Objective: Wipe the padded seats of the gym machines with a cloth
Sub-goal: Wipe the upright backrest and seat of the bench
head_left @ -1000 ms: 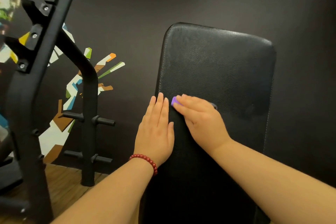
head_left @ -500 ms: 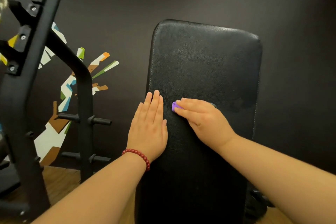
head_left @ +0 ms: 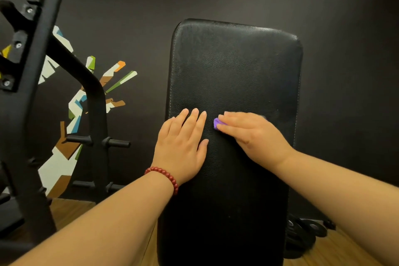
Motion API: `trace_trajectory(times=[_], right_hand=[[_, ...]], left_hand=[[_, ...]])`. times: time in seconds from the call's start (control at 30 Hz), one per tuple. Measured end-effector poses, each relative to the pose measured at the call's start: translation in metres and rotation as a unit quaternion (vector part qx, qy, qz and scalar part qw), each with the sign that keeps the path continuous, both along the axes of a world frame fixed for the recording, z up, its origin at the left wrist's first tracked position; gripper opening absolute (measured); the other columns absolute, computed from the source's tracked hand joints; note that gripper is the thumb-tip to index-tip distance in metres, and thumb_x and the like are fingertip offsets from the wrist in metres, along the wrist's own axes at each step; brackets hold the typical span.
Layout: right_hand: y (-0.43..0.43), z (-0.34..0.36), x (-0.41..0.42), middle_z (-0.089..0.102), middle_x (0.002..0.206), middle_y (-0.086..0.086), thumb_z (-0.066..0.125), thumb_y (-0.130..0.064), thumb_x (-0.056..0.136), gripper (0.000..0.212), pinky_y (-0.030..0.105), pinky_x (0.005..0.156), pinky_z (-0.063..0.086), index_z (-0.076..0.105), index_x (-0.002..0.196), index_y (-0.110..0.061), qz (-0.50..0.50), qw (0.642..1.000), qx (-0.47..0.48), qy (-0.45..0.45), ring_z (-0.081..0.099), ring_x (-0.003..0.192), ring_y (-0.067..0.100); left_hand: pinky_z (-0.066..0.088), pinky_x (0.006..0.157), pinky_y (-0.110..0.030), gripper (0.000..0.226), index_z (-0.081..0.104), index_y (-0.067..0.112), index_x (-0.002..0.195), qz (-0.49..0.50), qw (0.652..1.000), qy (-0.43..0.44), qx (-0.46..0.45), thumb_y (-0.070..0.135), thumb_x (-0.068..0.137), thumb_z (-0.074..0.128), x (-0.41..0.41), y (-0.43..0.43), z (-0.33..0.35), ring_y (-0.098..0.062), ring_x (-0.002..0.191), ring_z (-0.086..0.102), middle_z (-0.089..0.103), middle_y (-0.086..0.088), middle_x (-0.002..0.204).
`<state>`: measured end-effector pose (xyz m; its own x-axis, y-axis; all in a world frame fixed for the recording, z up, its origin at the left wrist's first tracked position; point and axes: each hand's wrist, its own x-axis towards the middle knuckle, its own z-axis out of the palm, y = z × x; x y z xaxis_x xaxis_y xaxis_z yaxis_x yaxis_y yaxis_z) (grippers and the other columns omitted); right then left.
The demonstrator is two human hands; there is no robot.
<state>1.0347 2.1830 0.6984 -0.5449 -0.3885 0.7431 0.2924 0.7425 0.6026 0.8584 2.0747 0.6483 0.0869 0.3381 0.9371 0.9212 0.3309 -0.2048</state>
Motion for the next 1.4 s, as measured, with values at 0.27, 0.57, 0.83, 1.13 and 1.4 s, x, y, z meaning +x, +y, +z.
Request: trace_trajectory(times=[0.27, 0.57, 0.83, 1.13, 1.4], right_hand=[[0.002, -0.016, 0.005, 0.067, 0.119, 0.013, 0.049, -0.004, 0.088, 0.033, 0.016, 0.114, 0.025, 0.07, 0.113, -0.002, 0.012, 0.995, -0.035, 0.093, 0.053, 0.117, 0.021], [0.01, 0.006, 0.013, 0.069, 0.115, 0.014, 0.049, -0.005, 0.089, 0.031, 0.019, 0.108, 0.033, 0.071, 0.111, -0.003, 0.012, 0.989, -0.048, 0.137, 0.057, 0.115, 0.023], [0.019, -0.036, 0.032, 0.062, 0.128, 0.007, 0.039, -0.011, 0.102, 0.033, 0.032, 0.106, 0.04, 0.066, 0.121, -0.007, -0.006, 1.0, 0.012, 0.016, 0.055, 0.122, 0.025], [0.026, -0.018, 0.036, 0.064, 0.125, 0.01, 0.036, -0.01, 0.104, 0.036, 0.028, 0.109, 0.037, 0.067, 0.12, -0.004, -0.02, 0.991, -0.04, 0.122, 0.056, 0.119, 0.027], [0.03, -0.021, 0.049, 0.065, 0.123, 0.011, 0.037, -0.01, 0.103, 0.035, 0.033, 0.102, 0.042, 0.069, 0.118, -0.006, -0.011, 0.997, -0.015, 0.074, 0.058, 0.117, 0.025]], left_hand=[[0.034, 0.104, -0.053, 0.067, 0.051, 0.012, 0.138, 0.041, 0.998, -0.044, 0.01, 0.053, 0.088, 0.033, 0.022, 0.007, 0.001, -0.034, 0.127, 0.048, 0.056, -0.015, 0.133], [0.027, 0.108, -0.064, 0.081, 0.046, 0.004, 0.139, 0.051, 0.995, -0.082, 0.001, 0.063, 0.086, 0.029, 0.039, 0.021, -0.004, -0.043, 0.132, 0.039, 0.048, -0.026, 0.137], [0.029, 0.106, -0.066, 0.079, 0.031, 0.003, 0.142, 0.044, 0.997, -0.069, -0.008, 0.061, 0.088, 0.026, 0.035, 0.024, -0.008, -0.046, 0.134, 0.036, 0.043, -0.028, 0.14], [0.023, 0.105, -0.071, 0.078, 0.026, 0.006, 0.147, 0.063, 0.996, -0.067, -0.022, 0.059, 0.09, 0.023, 0.038, 0.028, -0.009, -0.043, 0.141, 0.024, 0.03, -0.023, 0.151], [0.019, 0.099, -0.078, 0.065, 0.023, 0.027, 0.149, 0.033, 0.999, -0.015, -0.024, 0.054, 0.09, 0.027, 0.036, 0.03, -0.01, -0.041, 0.143, 0.019, 0.022, -0.013, 0.156]])
